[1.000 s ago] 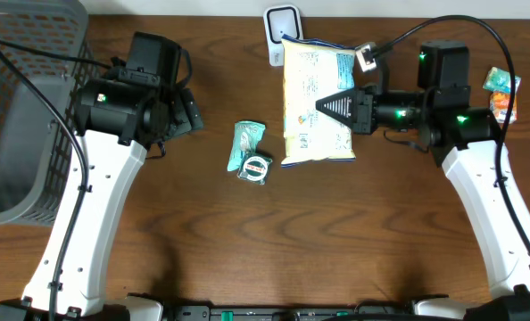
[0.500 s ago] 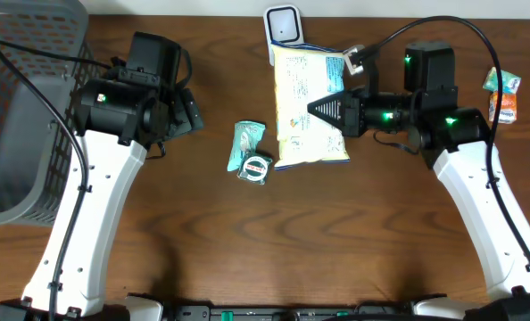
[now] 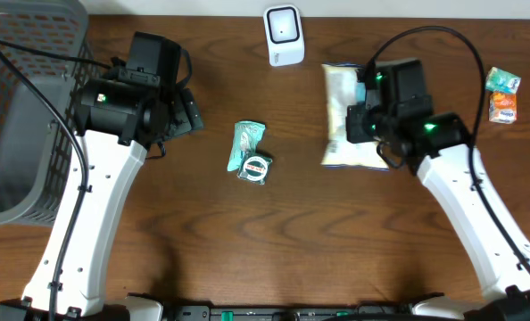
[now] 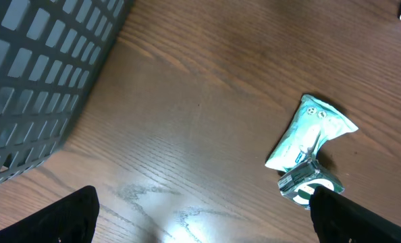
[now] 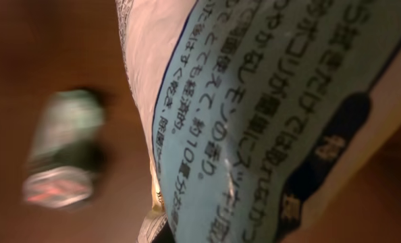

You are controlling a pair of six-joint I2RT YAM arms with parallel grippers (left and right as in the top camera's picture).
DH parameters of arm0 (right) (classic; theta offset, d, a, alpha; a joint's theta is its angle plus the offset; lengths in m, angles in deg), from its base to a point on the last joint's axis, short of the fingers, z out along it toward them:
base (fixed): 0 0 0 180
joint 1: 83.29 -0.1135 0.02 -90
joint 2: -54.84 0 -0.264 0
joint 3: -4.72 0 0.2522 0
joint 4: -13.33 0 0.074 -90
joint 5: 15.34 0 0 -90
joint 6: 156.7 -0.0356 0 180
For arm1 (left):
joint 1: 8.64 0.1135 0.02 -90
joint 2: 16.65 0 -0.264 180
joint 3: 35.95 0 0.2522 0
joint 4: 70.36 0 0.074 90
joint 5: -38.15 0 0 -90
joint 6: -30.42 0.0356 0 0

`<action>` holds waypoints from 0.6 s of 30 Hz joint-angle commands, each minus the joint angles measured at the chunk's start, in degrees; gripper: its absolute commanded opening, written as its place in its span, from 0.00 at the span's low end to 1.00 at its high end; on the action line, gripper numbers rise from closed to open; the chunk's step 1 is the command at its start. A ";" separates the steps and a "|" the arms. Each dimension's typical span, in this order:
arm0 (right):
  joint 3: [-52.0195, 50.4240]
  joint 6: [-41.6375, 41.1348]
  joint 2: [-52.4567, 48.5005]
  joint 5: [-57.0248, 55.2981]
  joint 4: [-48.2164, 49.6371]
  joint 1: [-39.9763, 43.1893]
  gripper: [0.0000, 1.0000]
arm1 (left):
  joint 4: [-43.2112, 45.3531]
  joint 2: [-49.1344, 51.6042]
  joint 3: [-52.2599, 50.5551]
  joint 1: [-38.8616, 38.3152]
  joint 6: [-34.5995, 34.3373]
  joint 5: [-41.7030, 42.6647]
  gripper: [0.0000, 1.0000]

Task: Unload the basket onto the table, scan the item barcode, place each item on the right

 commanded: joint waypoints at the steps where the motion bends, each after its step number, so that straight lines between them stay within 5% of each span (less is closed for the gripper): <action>1: -2.73 0.68 -3.26 -31.85 0.02 -2.64 0.01 | -0.17 0.15 0.48 0.20 0.57 -0.72 0.98; 12: -3.26 0.70 -18.16 -42.66 0.24 -7.76 0.02 | -0.17 0.15 0.48 0.20 0.57 -0.72 0.98; 18: -3.26 0.63 -23.50 -42.27 -0.76 -11.93 0.19 | -0.17 0.15 0.48 0.20 0.57 -0.74 0.98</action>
